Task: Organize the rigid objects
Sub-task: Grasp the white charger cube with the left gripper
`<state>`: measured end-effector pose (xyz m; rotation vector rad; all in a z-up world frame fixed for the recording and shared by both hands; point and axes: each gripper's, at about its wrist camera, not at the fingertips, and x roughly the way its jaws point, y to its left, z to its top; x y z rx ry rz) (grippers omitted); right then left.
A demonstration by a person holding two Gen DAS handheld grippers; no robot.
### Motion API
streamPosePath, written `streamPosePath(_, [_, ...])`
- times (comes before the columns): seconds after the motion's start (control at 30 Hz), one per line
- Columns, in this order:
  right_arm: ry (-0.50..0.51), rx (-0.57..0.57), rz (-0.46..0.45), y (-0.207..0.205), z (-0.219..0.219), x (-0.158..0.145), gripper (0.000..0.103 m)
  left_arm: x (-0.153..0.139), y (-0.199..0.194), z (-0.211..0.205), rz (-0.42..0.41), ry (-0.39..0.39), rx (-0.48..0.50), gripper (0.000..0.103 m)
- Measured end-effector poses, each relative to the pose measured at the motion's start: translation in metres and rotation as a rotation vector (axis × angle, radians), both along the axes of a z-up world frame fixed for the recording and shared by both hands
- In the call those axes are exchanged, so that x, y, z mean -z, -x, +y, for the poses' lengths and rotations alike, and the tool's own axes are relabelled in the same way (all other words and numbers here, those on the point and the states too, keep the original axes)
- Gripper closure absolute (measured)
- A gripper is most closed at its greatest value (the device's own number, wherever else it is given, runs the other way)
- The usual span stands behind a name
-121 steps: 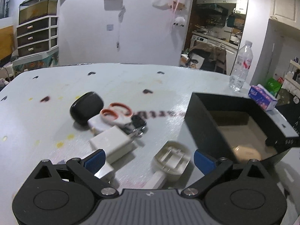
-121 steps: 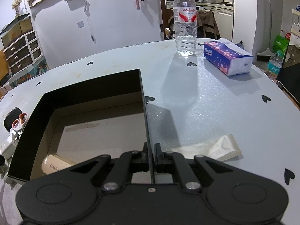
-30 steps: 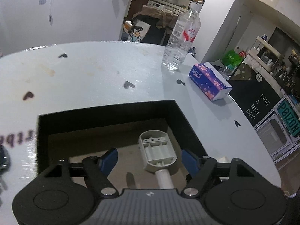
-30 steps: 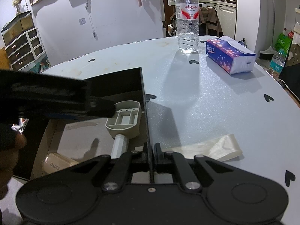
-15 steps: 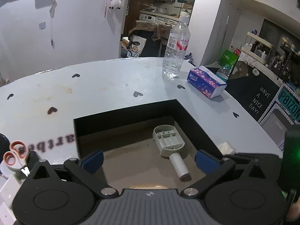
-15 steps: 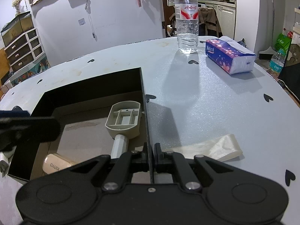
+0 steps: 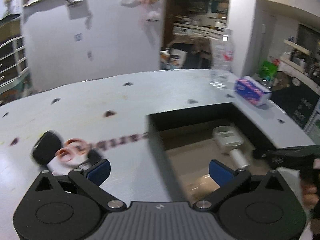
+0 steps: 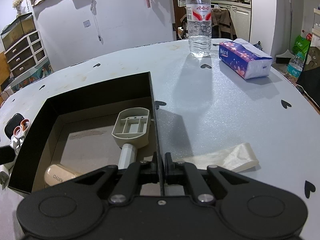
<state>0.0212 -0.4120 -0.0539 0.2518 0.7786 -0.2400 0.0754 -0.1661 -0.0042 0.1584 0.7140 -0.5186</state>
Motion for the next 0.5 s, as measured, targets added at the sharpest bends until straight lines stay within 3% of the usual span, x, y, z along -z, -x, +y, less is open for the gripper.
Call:
streamPosePath(0.33, [-0.001,-0.001,-0.002,0.0,0.0,0.0,0.098,0.015,-0.005,0.067,-0.008,0.003,-0.163,0.0])
streamPosePath(0.5, [-0.001,0.0,-0.001,0.001,0.0,0.0,0.098,0.026,-0.01,0.097,-0.001,0.029,-0.132,0.0])
